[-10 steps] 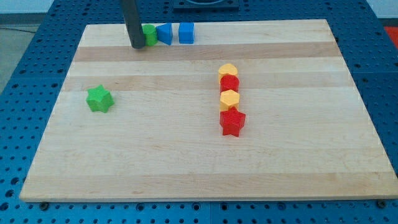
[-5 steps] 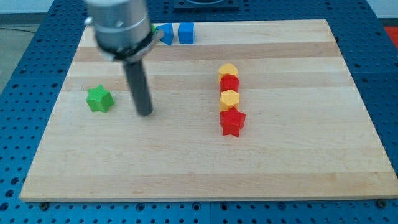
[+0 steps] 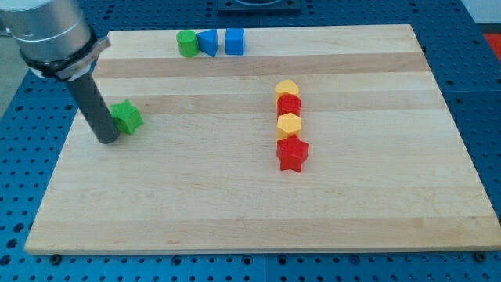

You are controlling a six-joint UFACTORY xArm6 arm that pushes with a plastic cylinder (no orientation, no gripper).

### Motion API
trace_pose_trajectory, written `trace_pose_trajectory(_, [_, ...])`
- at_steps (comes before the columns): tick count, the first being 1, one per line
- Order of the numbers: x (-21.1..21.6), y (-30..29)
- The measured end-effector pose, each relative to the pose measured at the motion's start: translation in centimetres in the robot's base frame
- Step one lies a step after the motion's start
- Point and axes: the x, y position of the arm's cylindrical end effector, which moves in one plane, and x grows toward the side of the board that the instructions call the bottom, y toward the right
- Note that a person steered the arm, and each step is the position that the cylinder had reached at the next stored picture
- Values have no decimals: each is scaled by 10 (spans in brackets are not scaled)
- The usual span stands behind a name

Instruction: Move the green star in a horizontal line left to the green circle

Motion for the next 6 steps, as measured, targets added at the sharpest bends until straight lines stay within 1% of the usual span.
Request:
trace_pose_trajectory(1, [-5, 8])
trace_pose_trajectory(2, [-11, 32])
trace_pose_trajectory(3, [-33, 37])
trace_pose_trajectory(4, [-72, 32])
trace_pose_trajectory(5, [-122, 32])
trace_pose_trajectory(6, [-140, 32])
